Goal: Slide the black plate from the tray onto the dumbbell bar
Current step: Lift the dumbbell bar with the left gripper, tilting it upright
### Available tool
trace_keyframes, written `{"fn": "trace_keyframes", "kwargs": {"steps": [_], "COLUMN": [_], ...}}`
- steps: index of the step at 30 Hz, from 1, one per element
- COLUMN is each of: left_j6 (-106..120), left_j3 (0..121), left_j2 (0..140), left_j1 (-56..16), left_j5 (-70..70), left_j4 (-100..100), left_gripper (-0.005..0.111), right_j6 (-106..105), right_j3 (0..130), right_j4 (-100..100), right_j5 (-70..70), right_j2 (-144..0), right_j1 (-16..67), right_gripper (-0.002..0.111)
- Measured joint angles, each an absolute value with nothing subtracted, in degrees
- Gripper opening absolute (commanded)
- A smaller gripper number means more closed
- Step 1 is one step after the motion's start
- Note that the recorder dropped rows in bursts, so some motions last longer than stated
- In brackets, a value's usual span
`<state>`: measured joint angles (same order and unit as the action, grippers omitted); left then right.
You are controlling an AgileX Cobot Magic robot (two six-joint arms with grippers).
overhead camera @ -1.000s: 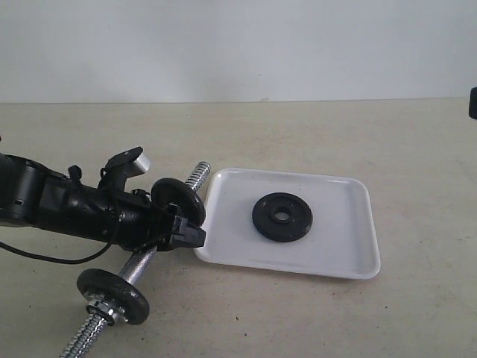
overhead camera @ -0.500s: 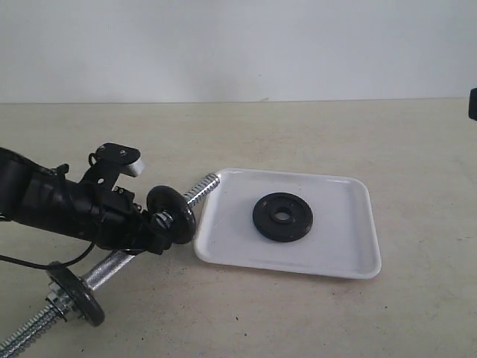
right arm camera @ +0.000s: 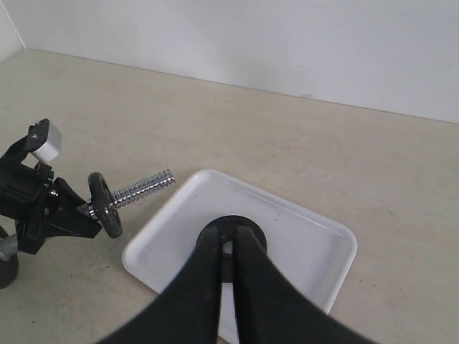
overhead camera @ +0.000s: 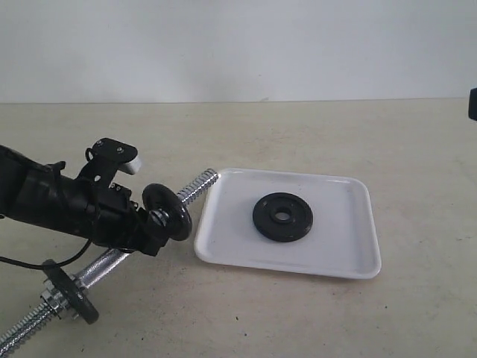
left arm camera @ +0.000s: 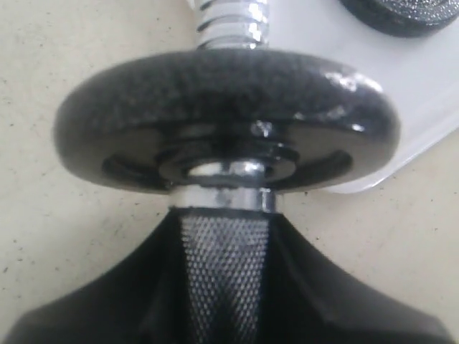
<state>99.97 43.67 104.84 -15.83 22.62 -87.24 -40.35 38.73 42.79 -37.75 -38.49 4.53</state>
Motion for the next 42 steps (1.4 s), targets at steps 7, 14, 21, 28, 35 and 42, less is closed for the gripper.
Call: {"fn": "trace_keyframes", "kwargs": {"steps": [7,14,21,28,35,42], "left_j6": [99.8,99.8,98.1,97.1,95.4,95.4], "left_j3": [43.7,43.7,43.7,43.7,43.9,44.2], "left_j2": [104.7,104.4,104.4,104.4,103.5,103.1], "left_j1": [-15.8,-15.8,-15.8,-15.8,-15.8,-15.8], "left_j5": [21.9,21.3,20.4,20.3,19.8,19.8], "left_j4": [-79.5,-76.2,-76.1,-75.9,-75.9,-76.1], "left_gripper": [0.004,0.004,0.007,0.031,0.032,0.032], "right_j6": [-40.4,-40.4,-40.4,-40.4,-40.4,-40.4], "right_j3": [38.7,38.7,38.7,38.7,38.7,38.7], "right_j4": [42.8,42.8,42.8,42.8,42.8,42.8], "right_j5": [-37.9,-37.9,-37.9,-37.9,-37.9,-37.9], "right_j2": [-38.5,-38.5,-38.5,-38.5,-38.5,-38.5], "right_j1": [4.5,4.5,4.5,4.5,4.5,4.5], "right_gripper": [0.004,0.004,0.004,0.004,0.004,0.004]}}
